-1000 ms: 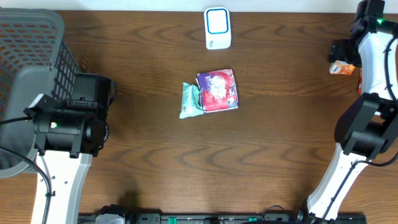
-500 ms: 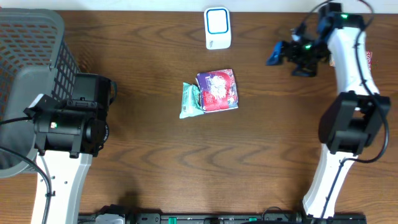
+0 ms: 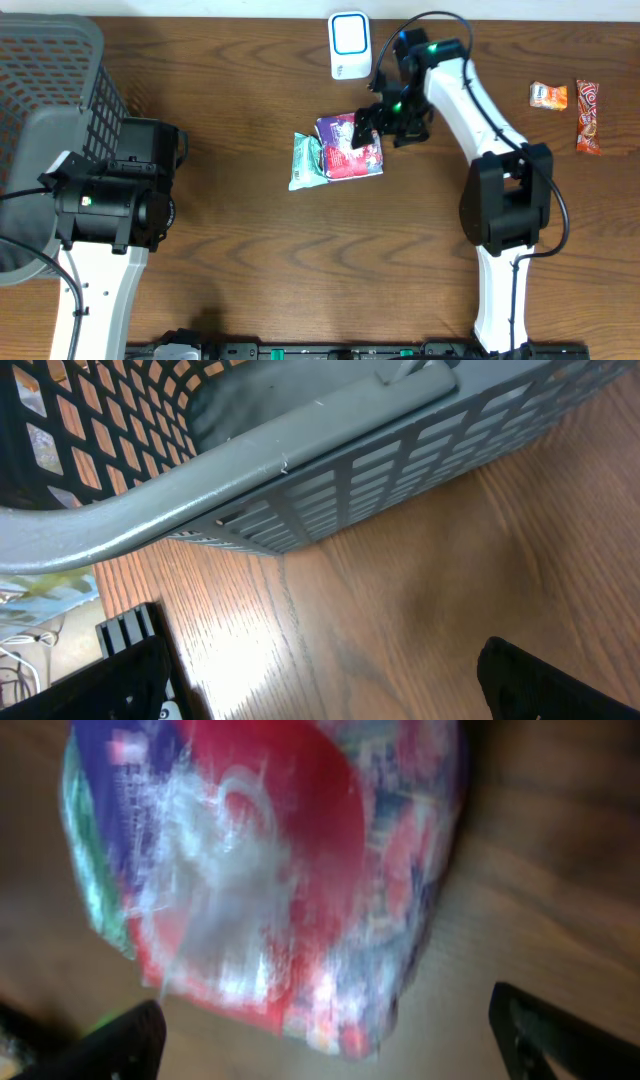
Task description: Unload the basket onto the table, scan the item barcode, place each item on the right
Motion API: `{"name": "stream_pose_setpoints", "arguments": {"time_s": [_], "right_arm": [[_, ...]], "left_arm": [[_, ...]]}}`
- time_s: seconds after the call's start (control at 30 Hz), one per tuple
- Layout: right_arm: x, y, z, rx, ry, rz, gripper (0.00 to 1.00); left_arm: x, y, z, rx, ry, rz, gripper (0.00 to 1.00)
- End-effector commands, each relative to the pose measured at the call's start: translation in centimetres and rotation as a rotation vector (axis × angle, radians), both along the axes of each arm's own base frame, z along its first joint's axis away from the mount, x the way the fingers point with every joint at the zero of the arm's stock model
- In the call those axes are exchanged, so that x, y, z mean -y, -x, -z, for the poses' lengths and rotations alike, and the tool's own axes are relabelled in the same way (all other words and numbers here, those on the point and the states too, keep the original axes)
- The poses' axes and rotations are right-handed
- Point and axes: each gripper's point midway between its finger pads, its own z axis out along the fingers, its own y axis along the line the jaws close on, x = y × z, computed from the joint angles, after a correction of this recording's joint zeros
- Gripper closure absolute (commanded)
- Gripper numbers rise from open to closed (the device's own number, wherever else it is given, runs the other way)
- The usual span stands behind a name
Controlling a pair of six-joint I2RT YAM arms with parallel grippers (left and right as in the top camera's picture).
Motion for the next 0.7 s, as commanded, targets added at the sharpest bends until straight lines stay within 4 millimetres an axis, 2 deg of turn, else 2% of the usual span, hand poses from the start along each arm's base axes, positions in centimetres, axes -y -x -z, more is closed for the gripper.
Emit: {"name": "stream_pose_setpoints", "arguments": {"time_s": [0.0,0.07,0.13,0.17,0.2,0.3,0.37,0.5,0.67], "right_arm": [[-0.1,0.9,2.5,-0.065,-0.017,0.064,0.22],[-0.6,1.4,3.5,-0.081,-0.053,0.064,0.48],[-0.3,1.9,4.4,-0.093,-0.044,0.068,0.82],[-0.1,2.1,4.6,-0.105,-0.029,0.080,0.94],[0.1,2.2,4.6,-0.111,-0.014,0.091,0.99],[0.9,1.7,3.7,-0.101,0.028,0.114,0.99],[2.6,0.8,2.0,-0.066,0.134,0.148,0.99],[6.5,-1.1,-1.6,0.058,0.411,0.207,0.99],[10.9,-1.8,-5.6,0.213,0.795,0.322,0.99]], "left_arm": [[-0.4,0.1,0.0,-0.008,-0.023,-0.013,0.02],[-0.4,0.1,0.0,-0.008,-0.023,-0.013,0.02],[-0.4,0.1,0.0,-0.008,-0.023,-0.013,0.02],[-0.4,0.1,0.0,-0.008,-0.023,-0.013,0.02],[-0.4,0.1,0.0,-0.008,-0.023,-0.013,0.02],[-0.4,0.1,0.0,-0.008,-0.023,-0.013,0.02],[-0.4,0.1,0.0,-0.008,-0.023,-0.013,0.02],[-0.4,0.1,0.0,-0.008,-0.023,-0.013,0.02],[-0.4,0.1,0.0,-0.008,-0.023,-0.013,0.02]]}}
